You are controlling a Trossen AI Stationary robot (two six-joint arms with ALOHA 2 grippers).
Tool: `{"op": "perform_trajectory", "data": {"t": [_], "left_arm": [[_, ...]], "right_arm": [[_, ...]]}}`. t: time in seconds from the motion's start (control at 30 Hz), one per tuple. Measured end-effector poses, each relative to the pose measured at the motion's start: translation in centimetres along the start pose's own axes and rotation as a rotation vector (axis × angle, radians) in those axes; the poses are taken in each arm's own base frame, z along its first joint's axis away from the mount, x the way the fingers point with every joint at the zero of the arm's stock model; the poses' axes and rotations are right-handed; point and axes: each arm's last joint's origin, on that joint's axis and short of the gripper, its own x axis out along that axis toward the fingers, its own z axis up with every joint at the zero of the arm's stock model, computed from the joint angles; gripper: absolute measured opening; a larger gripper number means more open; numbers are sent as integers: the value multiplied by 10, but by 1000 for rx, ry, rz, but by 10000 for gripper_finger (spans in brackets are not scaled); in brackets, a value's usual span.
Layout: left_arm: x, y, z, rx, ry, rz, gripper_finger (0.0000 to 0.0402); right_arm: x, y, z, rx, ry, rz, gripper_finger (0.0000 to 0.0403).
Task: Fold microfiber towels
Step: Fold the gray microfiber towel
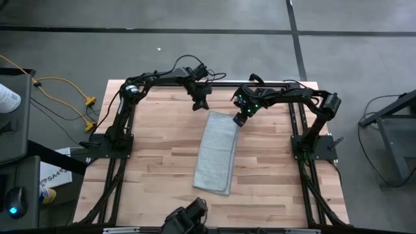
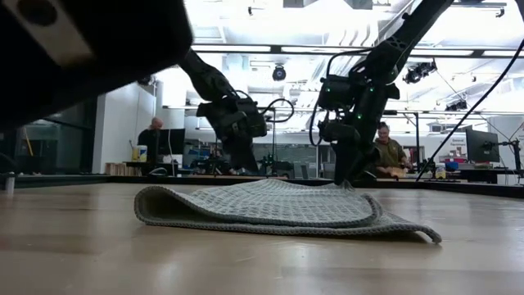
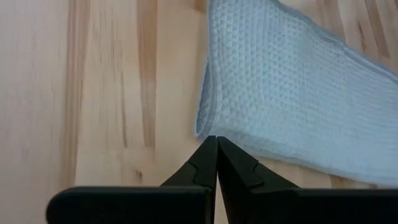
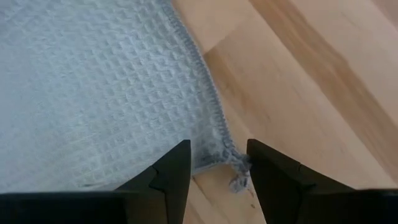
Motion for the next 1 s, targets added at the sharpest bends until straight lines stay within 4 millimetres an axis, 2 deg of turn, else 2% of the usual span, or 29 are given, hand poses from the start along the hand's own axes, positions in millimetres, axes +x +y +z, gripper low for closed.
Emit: {"op": "perform_trajectory", "data": {"t": [0.43,0.7,1.0], "left_arm": [[-2,2,-2,-30,3,3,10],[-4,3,-3,-40,4,0,10],[-5,2,-3,-54,-46,-103,10]], "right_arm": [[13,-2,-2,37,42,19,151],[14,-2,-1,37,40,36,151],[15,-2,-2,37,39,38,151]]}}
